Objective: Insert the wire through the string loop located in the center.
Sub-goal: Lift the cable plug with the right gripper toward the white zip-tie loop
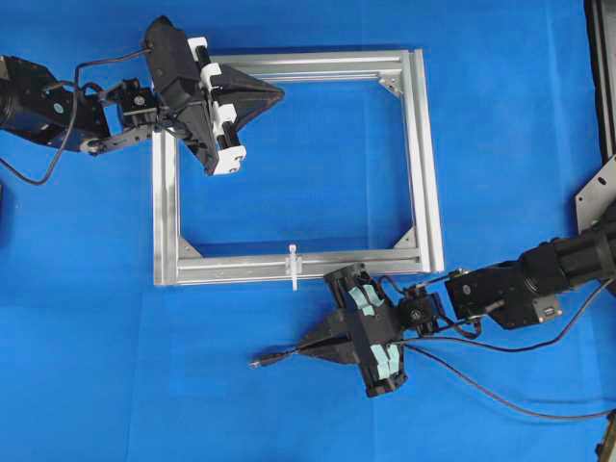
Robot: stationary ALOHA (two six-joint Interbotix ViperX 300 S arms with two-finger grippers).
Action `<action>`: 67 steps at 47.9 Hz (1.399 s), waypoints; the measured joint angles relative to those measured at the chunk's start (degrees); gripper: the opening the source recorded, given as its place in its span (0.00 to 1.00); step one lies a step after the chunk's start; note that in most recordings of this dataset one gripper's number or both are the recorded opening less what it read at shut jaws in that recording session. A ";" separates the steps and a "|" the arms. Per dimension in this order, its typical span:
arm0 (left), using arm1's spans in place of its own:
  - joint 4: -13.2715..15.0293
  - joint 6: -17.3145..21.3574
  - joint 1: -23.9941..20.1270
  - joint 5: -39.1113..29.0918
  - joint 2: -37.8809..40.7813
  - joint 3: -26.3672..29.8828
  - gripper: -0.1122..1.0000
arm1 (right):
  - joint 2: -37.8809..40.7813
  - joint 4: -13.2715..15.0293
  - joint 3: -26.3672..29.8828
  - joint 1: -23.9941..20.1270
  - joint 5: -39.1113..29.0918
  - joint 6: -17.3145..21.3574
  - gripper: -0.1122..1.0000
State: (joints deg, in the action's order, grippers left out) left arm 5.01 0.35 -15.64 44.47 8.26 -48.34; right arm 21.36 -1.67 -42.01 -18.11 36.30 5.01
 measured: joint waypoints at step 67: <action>0.00 0.09 0.00 0.00 0.00 -0.09 0.10 | -15.03 0.09 1.67 0.09 -20.04 -0.09 0.08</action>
State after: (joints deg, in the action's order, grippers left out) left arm 5.01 0.44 -15.64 44.47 8.26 -48.43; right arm 6.33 -1.58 -40.34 -18.02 16.26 4.92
